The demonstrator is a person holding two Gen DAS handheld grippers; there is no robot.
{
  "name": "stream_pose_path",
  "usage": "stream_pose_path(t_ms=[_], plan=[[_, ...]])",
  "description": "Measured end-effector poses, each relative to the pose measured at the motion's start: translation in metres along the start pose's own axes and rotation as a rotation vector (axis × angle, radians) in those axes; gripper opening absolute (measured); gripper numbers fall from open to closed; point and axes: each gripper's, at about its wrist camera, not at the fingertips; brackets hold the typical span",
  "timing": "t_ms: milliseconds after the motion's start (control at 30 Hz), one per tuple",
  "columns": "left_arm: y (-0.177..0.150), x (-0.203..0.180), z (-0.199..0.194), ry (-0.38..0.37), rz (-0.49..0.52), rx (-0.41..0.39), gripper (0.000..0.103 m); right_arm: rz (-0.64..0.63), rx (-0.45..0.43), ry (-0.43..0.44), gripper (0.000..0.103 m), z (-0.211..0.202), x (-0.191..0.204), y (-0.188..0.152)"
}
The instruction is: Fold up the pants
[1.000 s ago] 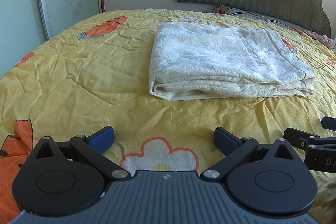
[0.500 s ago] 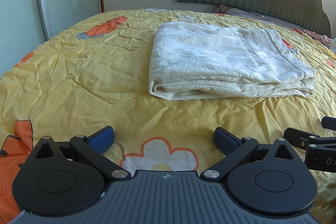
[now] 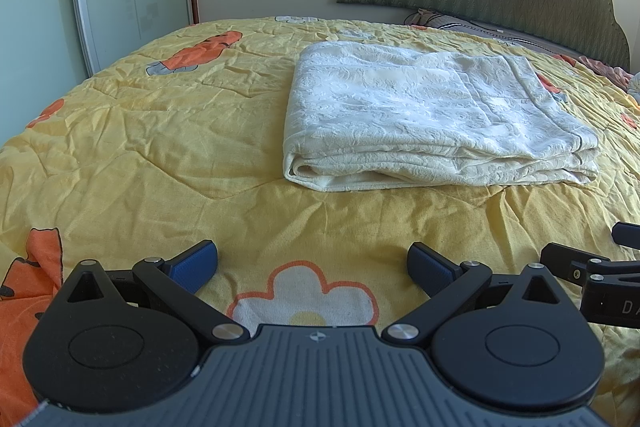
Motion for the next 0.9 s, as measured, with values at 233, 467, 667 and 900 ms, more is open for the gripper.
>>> stream_pose_path(t_ms=[233, 467, 667, 900], plan=[[0.0, -0.0001, 0.0001, 0.0, 0.0, 0.0, 0.103, 0.0, 0.0, 0.0, 0.103, -0.0002, -0.0005, 0.0002], [0.0, -0.0003, 0.0002, 0.0, 0.0, 0.0, 0.103, 0.0, 0.0, 0.0, 0.103, -0.0002, -0.0004, 0.0003], [0.0, -0.0003, 0.0002, 0.0, 0.0, 0.0, 0.103, 0.001, 0.0, 0.001, 0.103, -0.0003, -0.0002, 0.0003], [0.0, -0.0002, 0.0003, 0.0, 0.0, 0.0, 0.103, 0.001, 0.0, 0.001, 0.103, -0.0004, -0.0005, 0.0003]])
Point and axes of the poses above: each gripper's, at about its wrist camera, not at the fingertips, and z roughly the way its jaws point, x to its left, y to its top, and after that the axes turned 1 degree about z, right-handed
